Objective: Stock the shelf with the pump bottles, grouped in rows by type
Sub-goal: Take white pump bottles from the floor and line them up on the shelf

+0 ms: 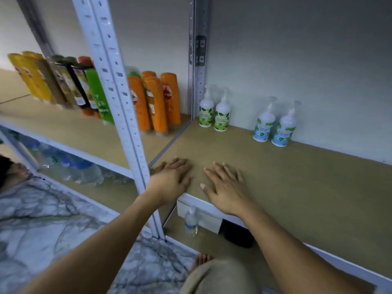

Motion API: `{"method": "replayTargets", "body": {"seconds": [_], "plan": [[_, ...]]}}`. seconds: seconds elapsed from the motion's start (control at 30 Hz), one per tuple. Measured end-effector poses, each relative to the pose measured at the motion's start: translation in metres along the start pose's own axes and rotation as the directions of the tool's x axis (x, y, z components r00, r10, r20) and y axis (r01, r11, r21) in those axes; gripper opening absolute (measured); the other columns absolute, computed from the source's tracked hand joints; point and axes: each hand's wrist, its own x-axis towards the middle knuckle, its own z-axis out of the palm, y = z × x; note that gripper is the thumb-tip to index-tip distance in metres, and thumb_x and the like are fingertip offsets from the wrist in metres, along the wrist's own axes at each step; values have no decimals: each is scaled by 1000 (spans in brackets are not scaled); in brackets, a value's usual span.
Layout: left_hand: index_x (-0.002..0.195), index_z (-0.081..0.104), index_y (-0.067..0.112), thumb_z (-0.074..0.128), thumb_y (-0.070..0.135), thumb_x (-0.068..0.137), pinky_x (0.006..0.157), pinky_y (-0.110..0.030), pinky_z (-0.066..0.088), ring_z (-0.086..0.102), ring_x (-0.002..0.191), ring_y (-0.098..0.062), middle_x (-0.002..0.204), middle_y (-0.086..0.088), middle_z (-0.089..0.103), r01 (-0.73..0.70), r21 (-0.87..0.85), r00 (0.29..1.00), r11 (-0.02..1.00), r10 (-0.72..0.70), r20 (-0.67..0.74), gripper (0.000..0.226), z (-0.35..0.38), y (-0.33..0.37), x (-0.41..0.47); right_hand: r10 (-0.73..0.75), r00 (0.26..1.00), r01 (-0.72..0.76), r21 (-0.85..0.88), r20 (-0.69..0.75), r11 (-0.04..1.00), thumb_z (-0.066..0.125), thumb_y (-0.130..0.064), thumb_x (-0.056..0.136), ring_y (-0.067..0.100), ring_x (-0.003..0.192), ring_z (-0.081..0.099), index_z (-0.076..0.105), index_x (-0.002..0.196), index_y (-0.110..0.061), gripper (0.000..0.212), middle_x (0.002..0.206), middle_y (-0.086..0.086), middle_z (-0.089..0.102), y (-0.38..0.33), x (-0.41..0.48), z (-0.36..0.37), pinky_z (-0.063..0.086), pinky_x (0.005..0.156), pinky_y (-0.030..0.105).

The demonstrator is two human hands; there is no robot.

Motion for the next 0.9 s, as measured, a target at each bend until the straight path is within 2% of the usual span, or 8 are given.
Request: {"method": "replayTargets", "body": {"seconds": [0.1,0.17,0.23,0.4,0.53,0.73,0.8,0.9], "plan": [[153,39,31,29,58,100,124,-41,16,15,154,-14,165,10,23,-48,-36,998,998,47,-31,61,-2,-16,-93,-99,993,102,-46,59,994,26,-70,96,23,154,-10,7,158,-37,73,168,-5,-9,-43,-29,6,-5,121,56],[153,37,35,25,64,96,124,-43,14,13,154,-13,167,13,15,45,-37,999,998,-44,22,65,4,-35,-153,-176,981,184,-101,85,978,33,-73,93,29,153,-17,2,158,-38,81,167,-3,-16,-74,-48,17,-8,119,60],[152,39,33,27,67,93,121,-47,24,24,151,-17,165,9,21,186,-92,980,978,-178,90,70,12,-55,-211,-274,956,288,-141,107,947,35,-72,93,31,152,-19,5,157,-40,78,167,-3,-17,-105,-64,33,-13,117,63],[144,54,25,47,57,89,111,-36,40,46,139,-23,157,0,41,461,-145,884,876,-438,162,64,45,-90,-350,-459,820,465,69,341,883,56,-51,96,23,152,13,18,158,-32,75,167,3,13,-179,-107,93,17,122,44],[139,59,23,67,38,90,111,-33,39,51,135,-26,153,-2,47,632,-188,770,751,-585,254,52,76,-97,-433,-469,708,450,175,528,876,66,-44,93,27,142,35,25,155,-35,75,158,2,31,-219,-137,151,38,109,44],[129,66,17,78,25,86,101,-37,45,59,122,-29,140,-7,57,785,-225,615,577,-767,181,46,102,-109,-523,-457,622,526,93,636,846,69,-36,90,34,129,49,38,146,-26,65,146,7,44,-257,-155,204,47,94,47],[125,69,15,80,22,84,93,-37,48,64,109,-30,130,-7,62,819,-222,563,529,-816,130,43,107,-110,-549,-443,634,518,77,634,852,67,-37,90,35,126,49,39,145,-27,62,144,7,45,-267,-154,219,47,92,45],[121,70,17,80,22,81,87,-41,53,64,104,-31,121,-8,64,855,-208,505,476,-854,124,41,115,-110,-583,-380,750,396,92,542,914,58,-32,95,35,128,47,38,147,-29,56,139,9,44,-277,-135,235,45,93,43]]}}
